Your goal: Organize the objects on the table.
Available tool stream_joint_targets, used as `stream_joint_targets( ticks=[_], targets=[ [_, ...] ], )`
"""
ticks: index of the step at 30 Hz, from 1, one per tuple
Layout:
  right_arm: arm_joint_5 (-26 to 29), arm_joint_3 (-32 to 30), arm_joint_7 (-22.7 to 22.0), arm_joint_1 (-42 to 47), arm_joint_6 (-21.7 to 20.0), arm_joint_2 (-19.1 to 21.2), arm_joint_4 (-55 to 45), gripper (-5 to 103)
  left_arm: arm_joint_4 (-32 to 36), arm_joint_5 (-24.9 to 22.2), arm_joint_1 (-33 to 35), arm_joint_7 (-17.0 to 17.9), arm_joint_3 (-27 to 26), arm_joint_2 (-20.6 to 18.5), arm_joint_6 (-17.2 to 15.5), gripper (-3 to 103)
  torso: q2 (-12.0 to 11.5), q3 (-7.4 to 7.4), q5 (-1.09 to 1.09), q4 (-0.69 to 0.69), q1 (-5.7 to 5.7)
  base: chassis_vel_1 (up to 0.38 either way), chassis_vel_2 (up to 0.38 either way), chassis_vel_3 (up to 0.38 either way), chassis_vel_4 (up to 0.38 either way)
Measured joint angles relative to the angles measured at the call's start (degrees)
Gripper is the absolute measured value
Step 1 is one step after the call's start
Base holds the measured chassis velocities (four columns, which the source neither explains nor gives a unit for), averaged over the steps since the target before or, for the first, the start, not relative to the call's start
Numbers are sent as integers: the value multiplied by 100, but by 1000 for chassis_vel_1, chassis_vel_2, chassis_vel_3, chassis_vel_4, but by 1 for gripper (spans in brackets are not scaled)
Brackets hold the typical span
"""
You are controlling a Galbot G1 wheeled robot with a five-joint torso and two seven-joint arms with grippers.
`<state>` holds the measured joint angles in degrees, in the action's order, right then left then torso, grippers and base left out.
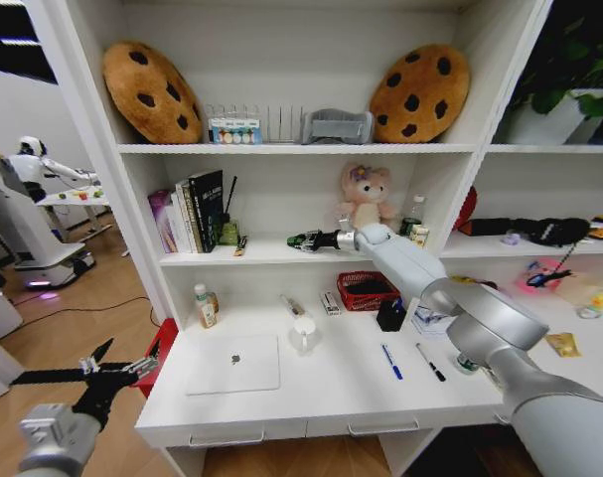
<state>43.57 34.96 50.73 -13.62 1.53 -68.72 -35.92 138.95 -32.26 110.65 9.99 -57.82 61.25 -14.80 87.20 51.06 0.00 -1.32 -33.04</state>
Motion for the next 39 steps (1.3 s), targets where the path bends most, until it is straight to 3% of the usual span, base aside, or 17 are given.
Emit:
stream_joint_targets(
  ticks=[7, 8, 10, 12, 19, 21, 25, 27, 28, 30, 31, 33, 34, 36, 37, 38, 39],
  targets=[
    [1, 5, -17, 23, 13, 3, -34, 37, 0, 0, 0, 0, 0, 0, 0, 100, 0, 1, 1, 0, 0, 0, 0, 0, 0],
    [8, 6, -23, 18, 7, 4, -43, 47, 0, 0, 0, 0, 0, 0, 0, 100, 0, 0, 0, 1, 0, 0, 0, 0, 0],
    [22, 13, -28, 11, 5, 6, -45, 47, 0, 0, 0, 0, 0, 0, 0, 100, 0, 1, 0, 1, 0, 0, 0, 0, 0],
    [36, 17, -34, -15, -7, 19, -68, 58, 0, 0, 0, 0, 0, 0, 0, 100, 0, 2, 1, 1, 0, 0, 0, 0, 0],
    [217, -55, -149, -50, -46, 167, -316, 80, 0, 0, 0, 0, 0, 0, 0, 100, -1, 2, 1, 2, -1, 0, 0, 0, 0],
    [209, -333, -248, -3, -116, 535, -779, 95, 0, 0, 0, 0, 0, 0, 0, 100, -1, 2, 0, 3, -1, 0, 0, 0, 0],
    [346, -560, -516, 140, -307, 985, -1502, 99, 0, 0, 0, 0, 0, 0, 0, 100, -1, 2, 2, -1, -1, 0, 0, 0, 0],
    [531, -848, -1001, 454, -494, 1513, -2525, 100, 0, 0, 1, 2, 0, 0, 0, 100, 0, 1, 1, -4, -1, 0, 0, 0, 0],
    [531, -848, -1001, 454, -494, 1513, -2525, 100, 0, 0, 1, 2, 0, 0, 0, 100, 0, 1, 1, -4, -1, 0, 0, 0, 0],
    [430, -1284, -2092, 1083, -532, 2060, -3823, 100, 2, 0, -1, 0, 0, 0, 0, 100, -1, 1, 2, 3, -1, 0, 0, 0, 0],
    [430, -1284, -2092, 1083, -532, 2060, -3823, 100, 2, 0, -1, 0, 0, 0, 0, 100, -1, 1, 2, 3, -1, 0, 0, 0, 0],
    [364, -1792, -3070, 1752, -509, 2569, -4771, 100, 1, 0, 1, 0, -1, 0, 0, 100, -1, 1, 3, 3, -1, 0, 0, 0, 0],
    [364, -1792, -3070, 1752, -509, 2569, -4771, 100, 1, 0, 1, 0, -1, 0, 0, 100, -1, 1, 3, 3, -1, 0, 0, 0, 0],
    [-16, -2407, -3841, 2443, -258, 3055, -5491, 100, 1, 0, 0, 0, 0, 0, 0, 100, -1, 1, 1, 0, -1, 0, 0, 0, 0],
    [-264, -2944, -4116, 2953, -134, 3277, -5850, 100, 1, 0, 0, 0, 0, 0, 0, 100, 0, 0, 0, 0, -1, 0, 0, 0, 0],
    [-264, -2944, -4116, 2953, -134, 3277, -5850, 100, 1, 0, 0, 0, 0, 0, 0, 100, 0, 0, 0, 0, -1, 0, 0, 0, 0],
    [-381, -3391, -4526, 3540, -70, 3521, -6227, 100, 1, 0, 0, 2, -1, 0, 0, 100, 0, 0, 0, -1, 0, 0, 0, 0, 0]
  ],
)
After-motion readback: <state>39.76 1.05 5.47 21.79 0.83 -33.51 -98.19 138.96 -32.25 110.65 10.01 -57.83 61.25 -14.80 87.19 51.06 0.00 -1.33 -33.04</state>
